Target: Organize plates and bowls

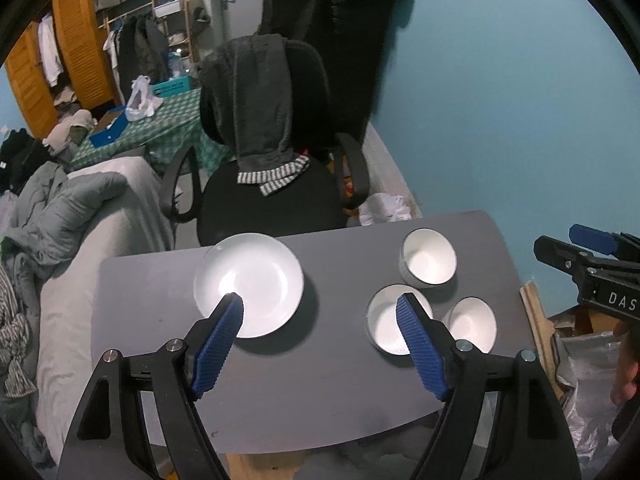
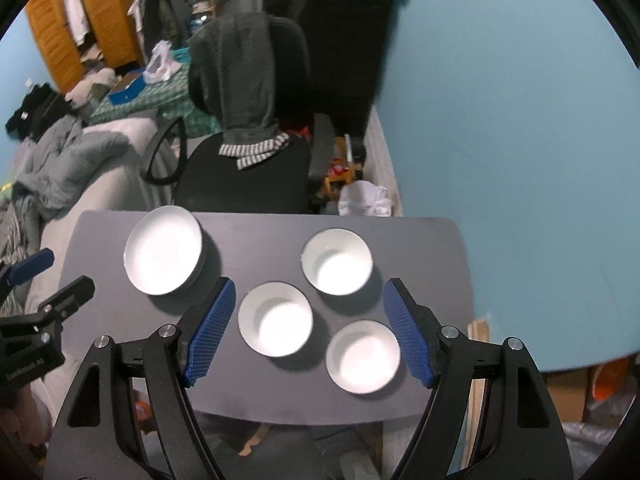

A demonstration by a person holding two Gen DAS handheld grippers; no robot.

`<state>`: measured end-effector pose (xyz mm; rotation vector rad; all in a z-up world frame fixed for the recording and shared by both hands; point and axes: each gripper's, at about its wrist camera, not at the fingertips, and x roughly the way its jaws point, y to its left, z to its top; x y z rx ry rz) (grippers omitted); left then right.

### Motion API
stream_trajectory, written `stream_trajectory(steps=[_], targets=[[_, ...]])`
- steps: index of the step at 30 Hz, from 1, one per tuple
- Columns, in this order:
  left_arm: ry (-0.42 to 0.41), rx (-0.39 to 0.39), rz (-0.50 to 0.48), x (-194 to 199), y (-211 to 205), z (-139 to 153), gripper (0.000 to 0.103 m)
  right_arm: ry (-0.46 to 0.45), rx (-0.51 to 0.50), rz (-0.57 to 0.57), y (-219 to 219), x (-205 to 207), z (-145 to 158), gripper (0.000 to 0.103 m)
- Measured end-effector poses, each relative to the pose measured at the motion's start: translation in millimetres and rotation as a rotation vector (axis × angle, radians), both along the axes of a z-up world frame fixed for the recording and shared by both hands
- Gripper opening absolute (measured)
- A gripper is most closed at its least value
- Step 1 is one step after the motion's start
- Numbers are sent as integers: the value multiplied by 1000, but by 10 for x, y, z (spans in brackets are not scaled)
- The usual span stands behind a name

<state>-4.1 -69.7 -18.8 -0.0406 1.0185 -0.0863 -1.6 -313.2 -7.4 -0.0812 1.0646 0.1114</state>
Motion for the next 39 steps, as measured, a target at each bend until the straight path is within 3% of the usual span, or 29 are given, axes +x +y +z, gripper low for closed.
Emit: stream_trajectory(steps=[20,39], targets=[[22,-27,-120,150,-421,-13,80,-10,15,-145,-456,-182,89,76],[103,17,-96,387,-618,-400,80,57,63,-109,-632,59,-251,76]])
